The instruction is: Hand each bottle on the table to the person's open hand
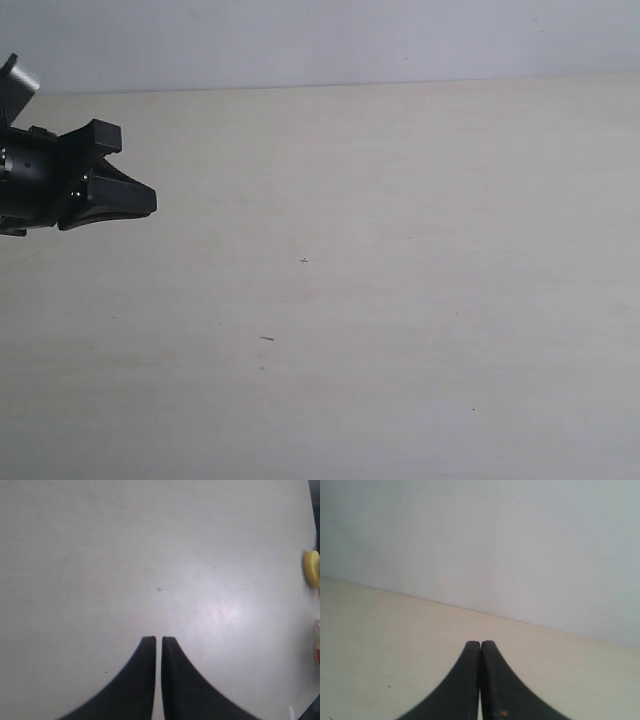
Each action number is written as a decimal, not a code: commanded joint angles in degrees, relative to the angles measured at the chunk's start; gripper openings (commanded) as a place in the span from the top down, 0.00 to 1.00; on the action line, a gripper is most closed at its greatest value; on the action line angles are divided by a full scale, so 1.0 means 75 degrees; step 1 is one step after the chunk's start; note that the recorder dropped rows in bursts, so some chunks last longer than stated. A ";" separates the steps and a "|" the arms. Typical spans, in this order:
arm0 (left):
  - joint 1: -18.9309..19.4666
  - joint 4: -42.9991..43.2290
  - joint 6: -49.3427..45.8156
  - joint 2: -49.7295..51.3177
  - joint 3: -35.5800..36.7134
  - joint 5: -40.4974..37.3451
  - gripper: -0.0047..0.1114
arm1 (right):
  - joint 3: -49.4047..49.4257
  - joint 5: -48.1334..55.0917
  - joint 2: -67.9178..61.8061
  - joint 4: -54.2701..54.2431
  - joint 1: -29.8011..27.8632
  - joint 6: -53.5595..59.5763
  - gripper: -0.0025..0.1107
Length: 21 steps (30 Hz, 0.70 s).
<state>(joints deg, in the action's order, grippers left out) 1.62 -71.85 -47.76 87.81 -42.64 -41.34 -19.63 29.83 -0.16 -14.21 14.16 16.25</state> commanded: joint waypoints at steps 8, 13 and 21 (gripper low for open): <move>0.0020 -0.0138 0.0011 -0.0055 0.0031 0.0788 0.90 | 0.0026 -0.0096 0.0022 -0.0047 -0.0024 0.0013 0.98; 0.0020 -0.0096 0.0011 -0.0853 0.0394 0.1758 0.90 | 0.0026 -0.0096 0.0022 -0.0047 -0.0024 0.0013 0.98; 0.0020 0.0575 0.0011 -0.6079 0.2193 0.4043 0.90 | 0.0026 -0.0096 0.0022 -0.0047 -0.0024 0.0013 0.98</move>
<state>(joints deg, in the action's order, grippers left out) 1.62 -68.64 -47.78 50.80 -29.61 -14.81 -19.63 29.83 -0.16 -14.35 14.16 16.25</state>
